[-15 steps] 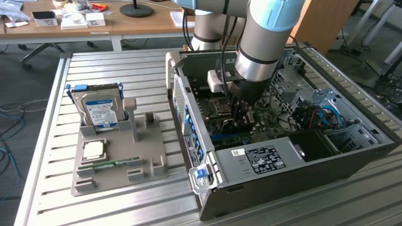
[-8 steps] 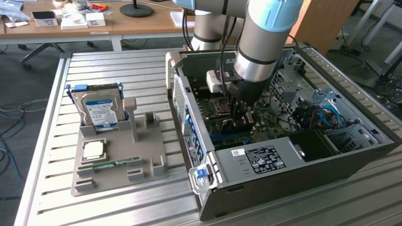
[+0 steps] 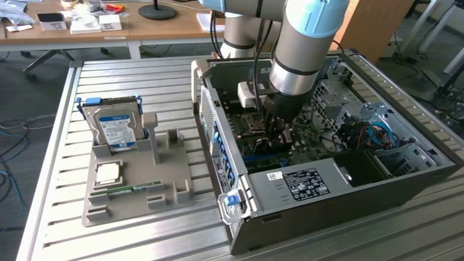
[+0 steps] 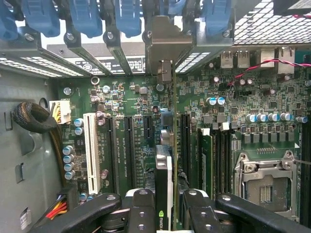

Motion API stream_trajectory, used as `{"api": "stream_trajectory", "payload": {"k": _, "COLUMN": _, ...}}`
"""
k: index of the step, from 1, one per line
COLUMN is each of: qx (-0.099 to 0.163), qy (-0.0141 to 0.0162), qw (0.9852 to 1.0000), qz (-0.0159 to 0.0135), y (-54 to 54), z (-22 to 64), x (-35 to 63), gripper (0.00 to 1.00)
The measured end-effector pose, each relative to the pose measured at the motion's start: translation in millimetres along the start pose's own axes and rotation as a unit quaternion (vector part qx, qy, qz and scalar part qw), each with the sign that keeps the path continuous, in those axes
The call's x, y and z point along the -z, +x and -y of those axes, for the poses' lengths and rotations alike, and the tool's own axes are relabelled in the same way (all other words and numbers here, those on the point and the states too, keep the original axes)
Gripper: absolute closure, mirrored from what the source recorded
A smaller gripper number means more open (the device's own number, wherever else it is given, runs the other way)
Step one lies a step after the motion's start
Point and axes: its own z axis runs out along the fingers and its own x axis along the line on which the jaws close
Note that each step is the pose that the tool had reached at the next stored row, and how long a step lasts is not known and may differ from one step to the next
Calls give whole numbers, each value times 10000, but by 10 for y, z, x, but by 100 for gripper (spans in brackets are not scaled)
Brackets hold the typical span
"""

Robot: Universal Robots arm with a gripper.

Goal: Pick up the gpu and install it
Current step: 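Insert the gpu into the slot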

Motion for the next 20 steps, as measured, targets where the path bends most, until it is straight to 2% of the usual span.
{"api": "stream_trajectory", "payload": {"k": 20, "qx": 0, "qy": 0, "qw": 10000, "qz": 1, "y": 1, "z": -4, "x": -36, "gripper": 73}}
